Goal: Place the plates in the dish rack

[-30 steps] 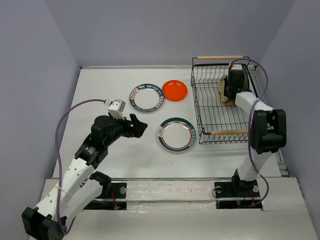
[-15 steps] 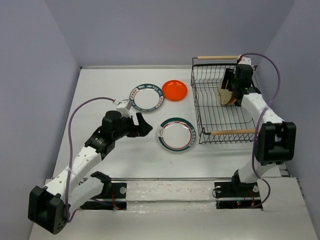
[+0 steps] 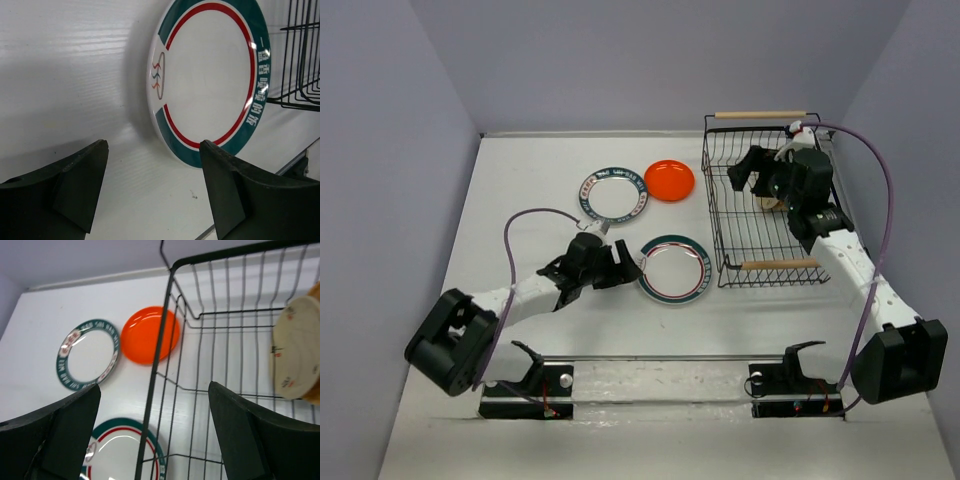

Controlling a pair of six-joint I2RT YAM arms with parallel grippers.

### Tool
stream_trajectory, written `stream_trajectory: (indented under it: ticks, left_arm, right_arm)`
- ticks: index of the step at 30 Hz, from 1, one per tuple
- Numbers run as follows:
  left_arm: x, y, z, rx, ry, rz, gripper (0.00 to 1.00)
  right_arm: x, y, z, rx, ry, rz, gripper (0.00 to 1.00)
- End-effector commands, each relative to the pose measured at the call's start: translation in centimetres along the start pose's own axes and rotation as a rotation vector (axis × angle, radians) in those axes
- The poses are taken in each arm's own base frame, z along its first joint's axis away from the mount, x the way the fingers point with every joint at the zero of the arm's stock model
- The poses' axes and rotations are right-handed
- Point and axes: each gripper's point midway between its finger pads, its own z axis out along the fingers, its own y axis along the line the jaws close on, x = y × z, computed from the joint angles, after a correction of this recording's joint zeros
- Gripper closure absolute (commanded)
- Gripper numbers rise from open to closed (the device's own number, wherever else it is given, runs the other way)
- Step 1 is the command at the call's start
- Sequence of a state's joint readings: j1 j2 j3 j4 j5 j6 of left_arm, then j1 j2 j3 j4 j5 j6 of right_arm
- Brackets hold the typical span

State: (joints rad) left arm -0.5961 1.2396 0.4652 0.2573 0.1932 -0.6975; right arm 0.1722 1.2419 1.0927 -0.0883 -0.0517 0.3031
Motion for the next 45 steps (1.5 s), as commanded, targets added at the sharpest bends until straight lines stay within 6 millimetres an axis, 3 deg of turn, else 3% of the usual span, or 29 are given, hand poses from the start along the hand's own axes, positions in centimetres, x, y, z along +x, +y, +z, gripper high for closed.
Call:
stream_trajectory:
  ticks: [1, 4, 5, 7, 8, 11, 16, 18, 19, 20, 22, 23, 25, 26, 29, 34, 40, 45]
  left_arm:
    - [-4.1, -3.7, 2.4, 0.063, -0.110, 0.030, 0.17]
    - [-2.8, -2.8, 5.0, 0.019, -0.047, 0.041, 0.24]
    - [-2.3, -2.2, 6.1, 0.003, -0.020, 0.045, 0.32]
    - [-2.3, -2.0, 7.1, -0.007, -0.013, 0.050, 0.35]
    - [-2.1, -1.3, 7.6, -0.025, -0.011, 0.046, 0.54]
    - [-2.4, -0.5, 7.9, -0.057, -0.038, 0.038, 0.94]
    - [-2.9, 0.3, 5.4, -0.095, -0.079, 0.037, 0.94]
    - [-4.7, 0.2, 3.0, -0.129, -0.164, 0.052, 0.94]
    - [-4.5, 0.8, 2.0, -0.160, -0.163, 0.064, 0.94]
    - [-5.9, 0.0, 0.0, -0.143, -0.231, 0.068, 0.94]
    - [-6.4, -0.2, -2.1, -0.147, -0.259, 0.085, 0.94]
    - [-7.7, -1.6, -4.0, -0.104, -0.315, 0.090, 0.94]
    - [-8.3, -2.6, -5.7, -0.075, -0.336, 0.110, 0.94]
    - [-9.2, -4.1, -7.2, -0.022, -0.370, 0.127, 0.94]
    - [-10.3, -6.6, -9.7, 0.065, -0.409, 0.156, 0.94]
    - [-10.9, -9.4, -11.7, 0.169, -0.420, 0.203, 0.94]
    - [-11.7, -11.7, -14.1, 0.262, -0.462, 0.229, 0.94]
    - [-12.4, -13.4, -16.0, 0.328, -0.508, 0.243, 0.94]
  right_arm:
    - [1.1, 3.9, -1.6, -0.162, 0.001, 0.049, 0.06]
    - [1.9, 4.8, -2.3, -0.206, 0.016, 0.058, 0.06]
    - [2.4, 4.8, -2.6, -0.217, 0.026, 0.063, 0.06]
    - [2.7, 4.8, -2.9, -0.219, 0.030, 0.064, 0.06]
    - [3.1, 4.7, -3.0, -0.220, 0.037, 0.065, 0.06]
    - [3.7, 5.0, -3.4, -0.244, 0.051, 0.071, 0.06]
    - [3.6, 7.2, -4.4, -0.360, 0.077, 0.054, 0.03]
    - [3.8, 8.6, -4.9, -0.438, 0.097, 0.027, 0.02]
    - [4.0, 9.8, -5.2, -0.511, 0.129, 0.016, 0.02]
    - [4.3, 10.6, -5.3, -0.551, 0.146, 0.001, 0.01]
    - [5.5, 12.2, -5.2, -0.630, 0.199, -0.018, 0.01]
    - [5.9, 12.7, -5.1, -0.648, 0.213, -0.026, 0.01]
    - [6.8, 13.8, -5.0, -0.676, 0.246, -0.046, 0.01]
    - [7.5, 14.7, -4.8, -0.699, 0.260, -0.071, 0.00]
    - [8.4, 16.4, -4.7, -0.736, 0.282, -0.105, 0.00]
    - [9.6, 16.6, -4.4, -0.752, 0.328, -0.127, 0.00]
    - [11.9, 15.3, -3.6, -0.708, 0.388, -0.146, 0.00]
    - [14.0, 17.5, -5.9, -0.927, 0.514, -0.085, 0.03]
